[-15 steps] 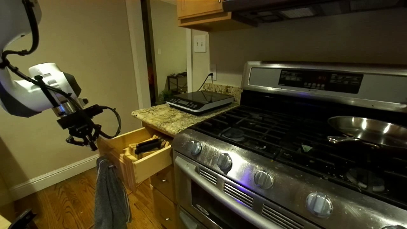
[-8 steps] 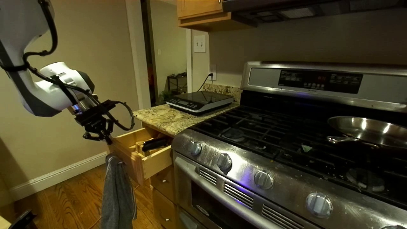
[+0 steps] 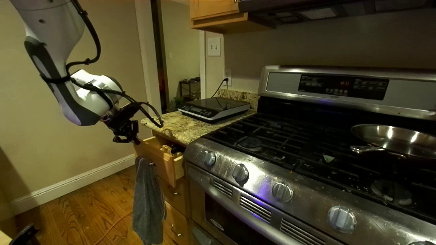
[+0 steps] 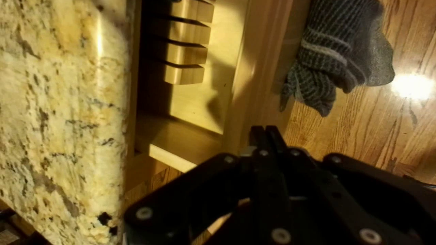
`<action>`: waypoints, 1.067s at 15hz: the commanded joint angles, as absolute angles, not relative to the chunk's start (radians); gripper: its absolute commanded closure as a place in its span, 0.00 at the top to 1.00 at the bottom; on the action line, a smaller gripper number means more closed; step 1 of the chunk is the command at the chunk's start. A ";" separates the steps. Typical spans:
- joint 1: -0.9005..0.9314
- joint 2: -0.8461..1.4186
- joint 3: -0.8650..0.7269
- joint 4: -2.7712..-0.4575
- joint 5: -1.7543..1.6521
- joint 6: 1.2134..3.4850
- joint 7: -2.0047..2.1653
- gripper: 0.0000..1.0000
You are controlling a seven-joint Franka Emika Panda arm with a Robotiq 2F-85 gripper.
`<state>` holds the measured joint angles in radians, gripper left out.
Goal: Close the drawer
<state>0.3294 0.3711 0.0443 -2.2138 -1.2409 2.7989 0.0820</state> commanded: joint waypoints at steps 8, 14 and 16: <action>0.342 0.250 0.082 -2.272 -1.272 2.858 0.135 0.04; 0.295 0.158 0.225 -2.381 -0.949 2.818 -0.008 0.29; 0.295 0.119 0.260 -2.411 -0.828 2.800 -0.065 0.30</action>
<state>0.3206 0.2253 0.2025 -2.3210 -0.9675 2.8410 0.0150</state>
